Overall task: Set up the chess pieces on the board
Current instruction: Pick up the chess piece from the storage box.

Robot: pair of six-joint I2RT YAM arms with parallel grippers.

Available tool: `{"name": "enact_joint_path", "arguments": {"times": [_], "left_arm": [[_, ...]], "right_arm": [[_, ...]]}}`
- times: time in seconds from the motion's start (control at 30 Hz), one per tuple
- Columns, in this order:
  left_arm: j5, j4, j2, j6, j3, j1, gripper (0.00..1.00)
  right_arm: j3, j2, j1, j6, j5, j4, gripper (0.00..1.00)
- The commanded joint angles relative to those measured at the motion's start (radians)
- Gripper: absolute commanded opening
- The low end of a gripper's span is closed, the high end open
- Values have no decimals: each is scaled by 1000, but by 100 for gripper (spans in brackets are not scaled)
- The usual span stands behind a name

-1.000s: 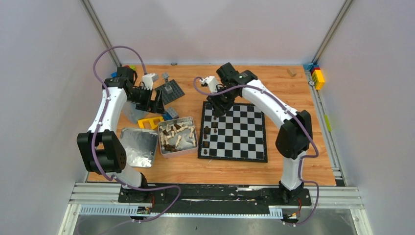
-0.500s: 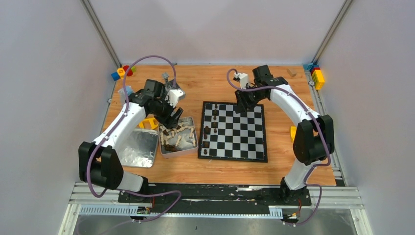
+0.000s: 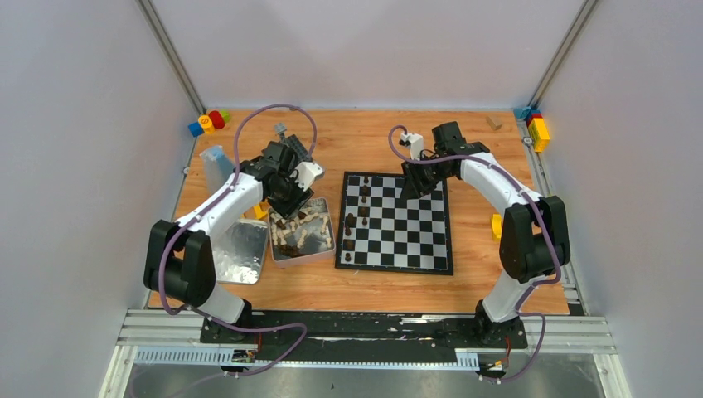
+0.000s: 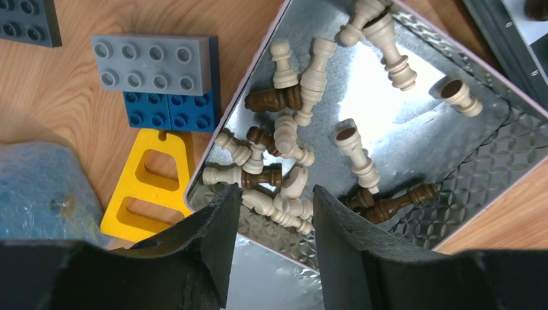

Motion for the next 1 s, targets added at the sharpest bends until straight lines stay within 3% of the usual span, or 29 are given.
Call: {"name": "enact_joint_path", "arguments": {"times": [0.0,0.5,0.97], "left_arm": [[-50,26,9,30,-15,0,52],[-112,57,62,63,-81,1,47],[-127,66,121,74,-54,13,41]], "right_arm": [[-11,-39,-3,-10,-45,59,26],[-29,-29,-3,-16,-51,69,25],[-34,-21,-4,-10,-53,68,23]]}}
